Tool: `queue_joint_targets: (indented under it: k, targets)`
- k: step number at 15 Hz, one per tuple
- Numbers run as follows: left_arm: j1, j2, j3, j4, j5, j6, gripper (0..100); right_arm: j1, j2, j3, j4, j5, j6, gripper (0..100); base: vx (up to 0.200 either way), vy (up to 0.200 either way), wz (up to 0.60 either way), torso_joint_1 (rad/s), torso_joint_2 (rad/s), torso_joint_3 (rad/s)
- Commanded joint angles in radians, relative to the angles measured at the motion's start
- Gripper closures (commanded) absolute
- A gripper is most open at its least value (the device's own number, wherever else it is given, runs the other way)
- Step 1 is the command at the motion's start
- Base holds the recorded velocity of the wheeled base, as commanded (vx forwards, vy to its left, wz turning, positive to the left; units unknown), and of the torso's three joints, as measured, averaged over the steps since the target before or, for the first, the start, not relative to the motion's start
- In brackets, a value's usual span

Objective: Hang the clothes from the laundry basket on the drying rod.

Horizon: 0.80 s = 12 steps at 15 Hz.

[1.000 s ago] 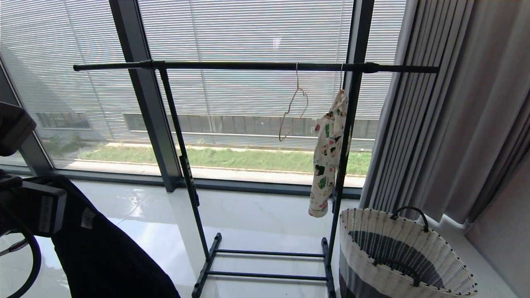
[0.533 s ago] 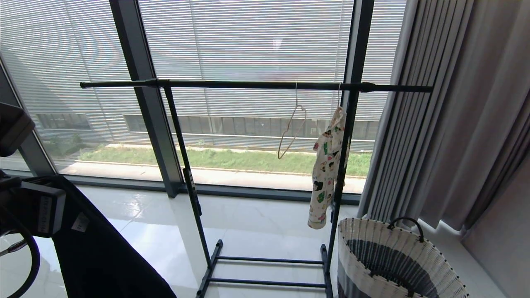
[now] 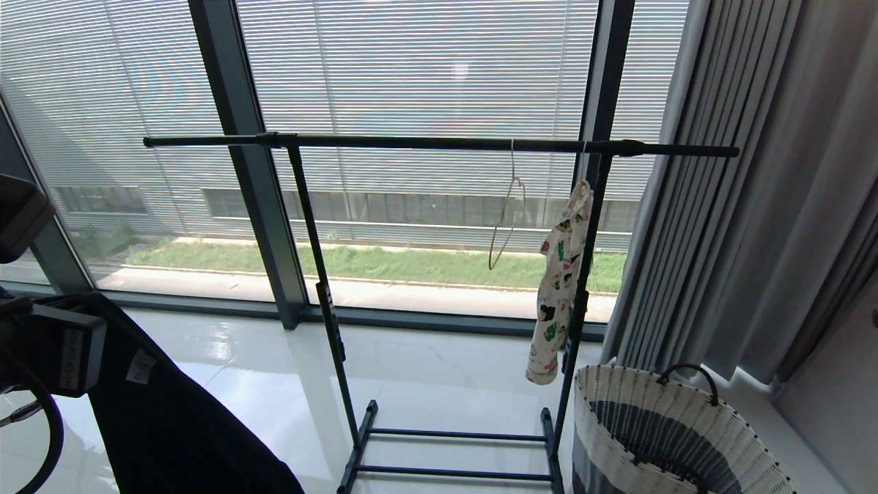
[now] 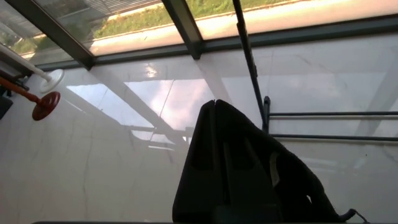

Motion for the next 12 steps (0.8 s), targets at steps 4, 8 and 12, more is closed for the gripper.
queue_joint_targets:
  k: [4,8,12]
  targets:
    - [-0.001,-0.002,0.008,0.000,0.000,-0.005,100,-0.001,0.005,0.011,-0.003,0.049,0.008,0,0.100,0.150,0.00,0.002,0.00,0.003]
    - [-0.003,-0.022,0.019,0.000,-0.001,-0.001,100,0.000,0.011,0.011,-0.008,0.089,0.008,0,0.000,0.000,0.00,0.000,0.00,0.000]
    - [-0.003,-0.025,0.020,0.000,-0.001,-0.002,100,0.000,0.007,0.011,-0.064,0.209,0.008,0,0.150,0.000,0.00,-0.005,0.00,0.001]
